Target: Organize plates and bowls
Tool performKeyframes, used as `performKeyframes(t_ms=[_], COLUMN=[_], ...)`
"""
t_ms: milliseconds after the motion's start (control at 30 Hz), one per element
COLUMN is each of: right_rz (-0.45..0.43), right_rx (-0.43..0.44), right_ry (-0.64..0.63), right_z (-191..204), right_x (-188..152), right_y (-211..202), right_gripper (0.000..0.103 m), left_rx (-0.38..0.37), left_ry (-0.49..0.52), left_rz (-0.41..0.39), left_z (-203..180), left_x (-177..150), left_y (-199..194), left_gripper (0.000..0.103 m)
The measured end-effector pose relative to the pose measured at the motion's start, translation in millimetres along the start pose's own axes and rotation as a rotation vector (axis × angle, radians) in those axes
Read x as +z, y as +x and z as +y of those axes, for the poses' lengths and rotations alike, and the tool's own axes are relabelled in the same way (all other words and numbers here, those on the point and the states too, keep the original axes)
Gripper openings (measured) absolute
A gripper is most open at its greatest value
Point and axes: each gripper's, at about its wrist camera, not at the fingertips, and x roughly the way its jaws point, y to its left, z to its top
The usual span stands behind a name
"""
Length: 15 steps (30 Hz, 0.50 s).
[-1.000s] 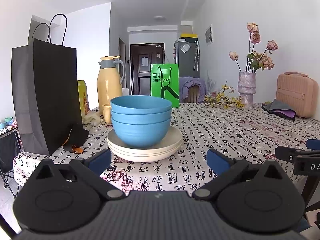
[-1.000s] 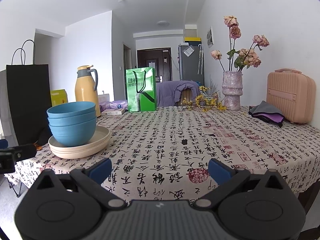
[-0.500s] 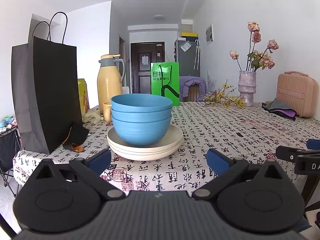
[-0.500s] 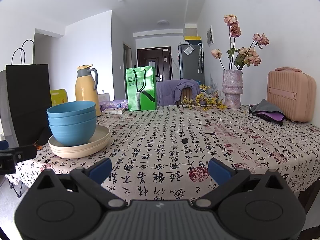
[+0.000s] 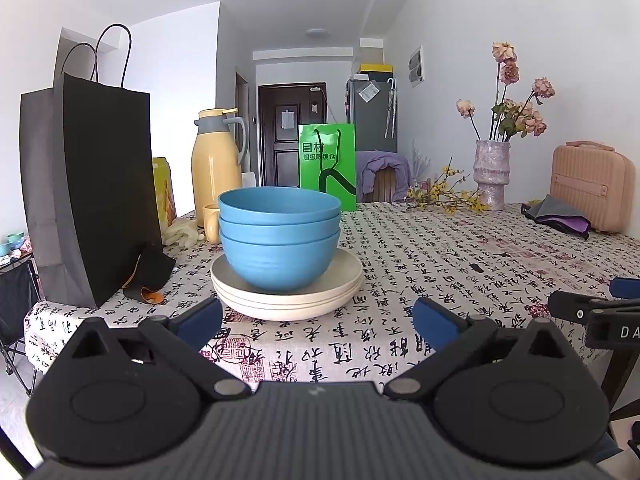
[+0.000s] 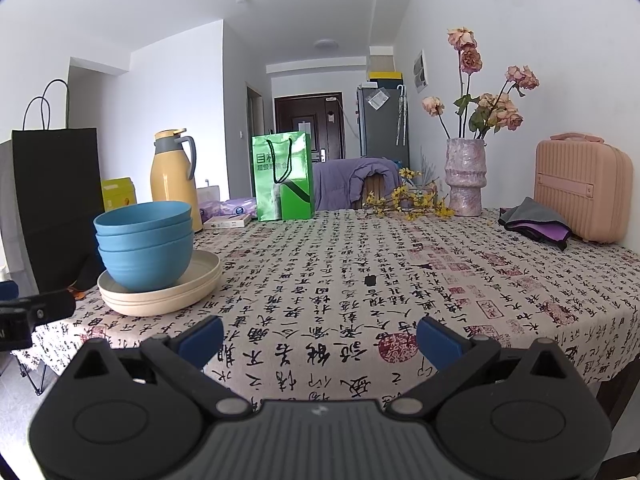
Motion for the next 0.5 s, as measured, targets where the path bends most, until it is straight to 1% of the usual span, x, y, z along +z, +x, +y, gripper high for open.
performKeyframes(t_ms=[233, 500], right_rz=[0.003, 0.009], right_rx=[0.001, 0.002], right_ry=[0.002, 0.005], right_z=[-1.3, -2.1], right_x=[0.3, 0.4], right_y=[1.2, 2.6], right_gripper=[0.103, 0.103], left_rx=[0.000, 0.004], left_ry=[0.003, -0.007], left_rz=[-0.010, -0.004], left_z=[-1.3, -0.6], left_x=[-0.3, -1.3], left_y=[-1.1, -1.5], left_gripper=[0.103, 0.103])
